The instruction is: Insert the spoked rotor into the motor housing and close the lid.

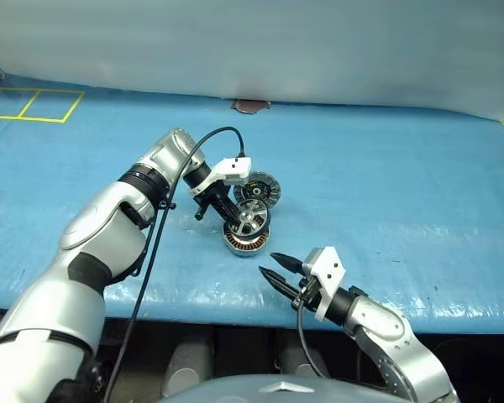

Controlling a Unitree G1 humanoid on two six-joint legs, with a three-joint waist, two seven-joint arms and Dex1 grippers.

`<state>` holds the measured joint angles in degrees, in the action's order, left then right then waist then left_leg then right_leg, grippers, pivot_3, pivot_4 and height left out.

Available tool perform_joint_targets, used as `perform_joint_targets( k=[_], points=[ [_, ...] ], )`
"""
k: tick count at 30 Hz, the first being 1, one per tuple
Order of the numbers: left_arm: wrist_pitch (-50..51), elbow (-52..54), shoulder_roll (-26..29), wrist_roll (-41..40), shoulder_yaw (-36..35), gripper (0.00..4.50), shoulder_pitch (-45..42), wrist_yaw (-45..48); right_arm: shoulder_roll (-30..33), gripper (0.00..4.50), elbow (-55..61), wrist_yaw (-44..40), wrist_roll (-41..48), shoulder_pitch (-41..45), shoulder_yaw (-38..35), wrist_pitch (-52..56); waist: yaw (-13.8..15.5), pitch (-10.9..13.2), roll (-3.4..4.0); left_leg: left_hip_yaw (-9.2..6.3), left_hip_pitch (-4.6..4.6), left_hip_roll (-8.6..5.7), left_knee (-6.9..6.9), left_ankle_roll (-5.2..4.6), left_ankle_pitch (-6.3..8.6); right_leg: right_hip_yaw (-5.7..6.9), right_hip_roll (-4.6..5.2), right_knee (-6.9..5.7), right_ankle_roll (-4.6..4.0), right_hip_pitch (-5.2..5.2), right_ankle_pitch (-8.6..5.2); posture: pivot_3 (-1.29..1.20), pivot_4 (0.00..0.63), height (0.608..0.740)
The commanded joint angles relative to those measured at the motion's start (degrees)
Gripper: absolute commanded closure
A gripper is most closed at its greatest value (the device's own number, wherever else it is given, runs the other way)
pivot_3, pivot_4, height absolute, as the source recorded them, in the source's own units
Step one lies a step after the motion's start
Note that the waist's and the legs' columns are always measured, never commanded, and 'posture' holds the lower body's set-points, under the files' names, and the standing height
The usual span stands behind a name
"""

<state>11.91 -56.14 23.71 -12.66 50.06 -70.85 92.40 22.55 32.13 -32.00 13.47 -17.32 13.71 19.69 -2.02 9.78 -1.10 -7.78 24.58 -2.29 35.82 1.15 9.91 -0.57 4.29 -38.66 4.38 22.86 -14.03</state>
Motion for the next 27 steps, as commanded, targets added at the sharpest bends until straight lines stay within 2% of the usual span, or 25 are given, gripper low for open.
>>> perform_joint_targets(
  k=[1, 12, 27],
  points=[
    [-0.7, -0.2, 0.2, 0.4, 0.1, 4.45, -1.7, 0.1, 0.3, 2.64, -0.7, 0.2, -1.2, -0.3, 0.3, -2.6, 0.0, 0.0, 0.00, 0.00, 0.00, -0.01, 0.00, 0.00, 0.00, 0.00, 0.01, 0.00, -0.01, 0.00, -0.01, 0.00, 0.150, 0.740],
    [-1.5, -0.1, 0.5, 1.1, 2.2, 4.45, -1.8, 0.1, -0.3, 2.64, -3.4, 1.5, -3.4, 0.2, 0.4, -4.3, 0.0, 0.0, 0.00, 0.00, 0.00, -0.01, 0.00, 0.00, 0.00, 0.00, 0.01, 0.00, -0.02, 0.00, -0.01, 0.00, 0.150, 0.740],
    [-1.9, -1.1, 0.0, 1.0, 1.7, 4.45, -2.9, 0.1, -0.7, 2.64, -3.5, 3.4, -4.5, 0.4, 0.3, -4.1, 0.0, 0.0, 0.00, 0.00, 0.00, -0.01, 0.00, 0.00, 0.00, 0.00, 0.01, 0.00, -0.03, 0.00, -0.02, 0.00, 0.150, 0.740]
  ],
)
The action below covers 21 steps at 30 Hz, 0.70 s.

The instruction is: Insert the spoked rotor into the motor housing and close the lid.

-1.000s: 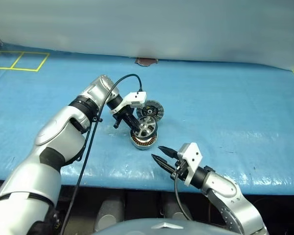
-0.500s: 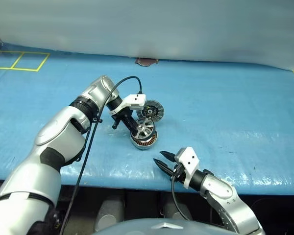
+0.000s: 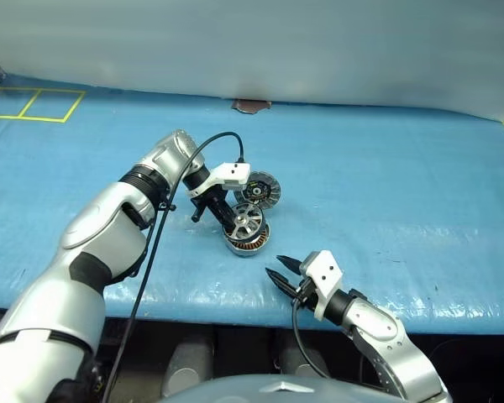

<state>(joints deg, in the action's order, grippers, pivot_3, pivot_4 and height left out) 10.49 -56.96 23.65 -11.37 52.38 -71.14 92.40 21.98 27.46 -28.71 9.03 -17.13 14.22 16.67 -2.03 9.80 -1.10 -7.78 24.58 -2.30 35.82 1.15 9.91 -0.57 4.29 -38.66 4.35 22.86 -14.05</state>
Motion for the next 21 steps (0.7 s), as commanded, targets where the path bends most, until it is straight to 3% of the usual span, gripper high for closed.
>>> perform_joint_targets(
  k=[1, 21],
  points=[
    [-0.3, -0.3, 0.1, -0.4, -0.8, 4.45, -2.7, 0.1, -0.2, 2.64, 1.1, 0.1, -0.1, 0.2, -0.2, -1.1, 0.0, 0.0, 0.00, 0.00, 0.00, 0.00, 0.00, 0.00, 0.00, 0.00, 0.00, 0.00, 0.00, 0.00, 0.00, 0.00, 0.150, 0.740],
    [1.4, 2.5, 2.1, -4.3, 2.3, 4.45, -2.7, 0.1, -0.3, 2.64, -0.1, 0.7, -1.5, 0.7, -0.2, -0.7, 0.0, 0.0, 0.00, 0.00, 0.00, 0.00, 0.00, 0.00, 0.00, 0.00, 0.00, 0.00, 0.00, 0.00, 0.00, 0.00, 0.150, 0.740]
  ],
)
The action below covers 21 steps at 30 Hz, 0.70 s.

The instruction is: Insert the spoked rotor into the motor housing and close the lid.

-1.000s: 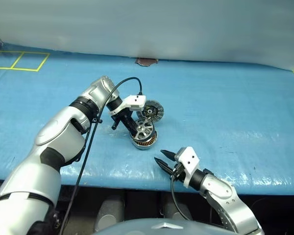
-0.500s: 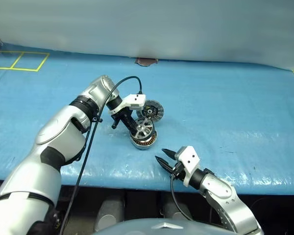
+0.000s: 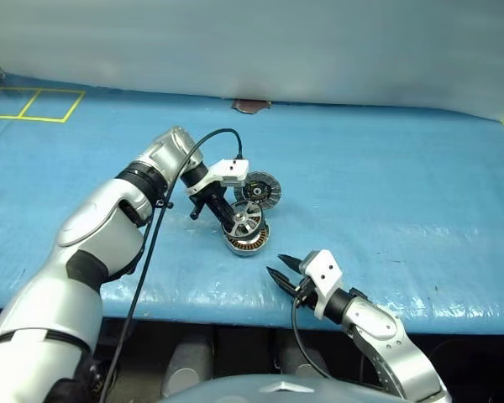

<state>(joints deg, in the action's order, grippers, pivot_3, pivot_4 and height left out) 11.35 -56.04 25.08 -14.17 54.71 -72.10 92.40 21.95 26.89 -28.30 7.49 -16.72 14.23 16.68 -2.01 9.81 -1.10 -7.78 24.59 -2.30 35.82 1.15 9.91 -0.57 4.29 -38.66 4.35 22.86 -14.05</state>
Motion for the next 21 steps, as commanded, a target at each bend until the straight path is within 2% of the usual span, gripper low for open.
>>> perform_joint_targets(
  k=[1, 21],
  points=[
    [0.6, 1.6, 0.7, -1.6, 0.0, 4.45, -1.8, 0.1, -0.3, 2.64, 0.5, 0.3, 0.0, 0.3, -0.2, -0.7, 0.0, 0.0, 0.00, 0.00, 0.00, 0.00, 0.00, 0.00, 0.00, 0.00, 0.00, 0.00, 0.00, 0.00, 0.00, 0.00, 0.150, 0.740],
    [-0.3, 1.4, 0.2, -1.1, 1.2, 4.45, -1.6, 0.1, -0.5, 2.64, 0.7, 1.3, -0.7, -0.1, -0.1, -0.5, 0.0, 0.0, 0.01, 0.00, 0.00, 0.00, 0.00, 0.00, 0.00, 0.00, 0.00, 0.00, -0.03, 0.00, -0.02, 0.00, 0.150, 0.740]
  ],
)
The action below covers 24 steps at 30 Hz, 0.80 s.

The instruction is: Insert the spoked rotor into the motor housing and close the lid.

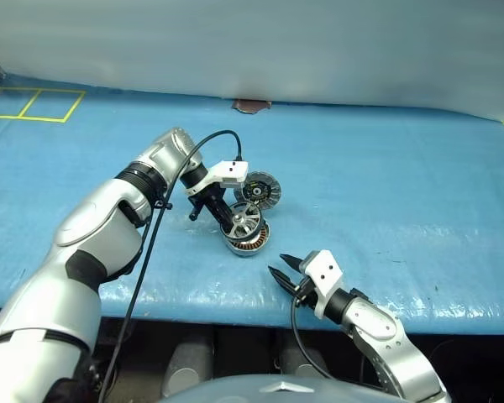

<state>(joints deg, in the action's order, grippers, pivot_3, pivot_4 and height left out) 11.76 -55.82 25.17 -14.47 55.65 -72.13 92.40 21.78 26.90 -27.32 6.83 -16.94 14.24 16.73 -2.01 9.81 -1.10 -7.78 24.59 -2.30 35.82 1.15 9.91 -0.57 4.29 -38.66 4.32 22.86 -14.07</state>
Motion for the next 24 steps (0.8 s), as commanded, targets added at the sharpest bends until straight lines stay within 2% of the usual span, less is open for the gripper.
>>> perform_joint_targets(
  k=[1, 4, 7, 18, 24],
  points=[
    [-1.0, 1.4, 0.3, -1.1, 0.6, 4.45, -1.6, 0.1, -0.3, 2.64, 0.7, 0.4, -0.1, 0.2, -0.1, -0.5, 0.0, 0.0, 0.00, 0.00, 0.00, 0.00, 0.00, 0.00, 0.00, 0.00, 0.00, 0.00, 0.00, 0.00, 0.00, 0.00, 0.150, 0.740],
    [-1.4, 1.2, 0.2, -1.3, 0.6, 3.75, -1.7, 0.1, -0.4, 2.64, 0.5, 0.5, -0.2, 0.2, 0.0, -0.6, 0.0, 0.0, 0.00, 0.00, 0.00, 0.00, 0.00, 0.00, 0.00, 0.00, 0.00, 0.00, 0.00, 0.00, 0.00, 0.00, 0.150, 0.740],
    [-1.4, 0.5, -0.2, -0.8, -0.3, 2.78, -1.9, 0.1, -0.4, 2.64, 0.4, 0.6, -0.3, 0.2, 0.0, -0.7, 0.0, 0.0, 0.00, 0.00, 0.00, 0.00, 0.00, 0.00, 0.00, 0.00, 0.00, 0.00, 0.00, 0.00, 0.00, 0.00, 0.150, 0.740],
    [-1.1, -1.3, -1.3, -0.3, -7.5, 2.78, -3.3, 0.1, -0.6, 2.64, -0.4, 0.4, -0.6, 0.6, -0.2, -0.8, 0.3, 0.0, -0.01, 0.00, 0.01, -0.01, 0.02, 0.00, 0.00, 0.00, 0.01, 0.00, -0.02, 0.00, -0.01, 0.00, 0.150, 0.740],
    [-0.3, 0.9, -0.1, -0.9, -8.6, 2.78, -2.4, 0.1, -0.7, 2.64, -0.6, 0.1, -0.6, 0.8, -0.1, -0.8, 0.2, 0.0, 0.00, 0.00, 0.01, -0.01, 0.01, -0.01, 0.00, 0.00, 0.01, 0.00, -0.02, 0.00, -0.01, 0.00, 0.150, 0.740]
  ],
)
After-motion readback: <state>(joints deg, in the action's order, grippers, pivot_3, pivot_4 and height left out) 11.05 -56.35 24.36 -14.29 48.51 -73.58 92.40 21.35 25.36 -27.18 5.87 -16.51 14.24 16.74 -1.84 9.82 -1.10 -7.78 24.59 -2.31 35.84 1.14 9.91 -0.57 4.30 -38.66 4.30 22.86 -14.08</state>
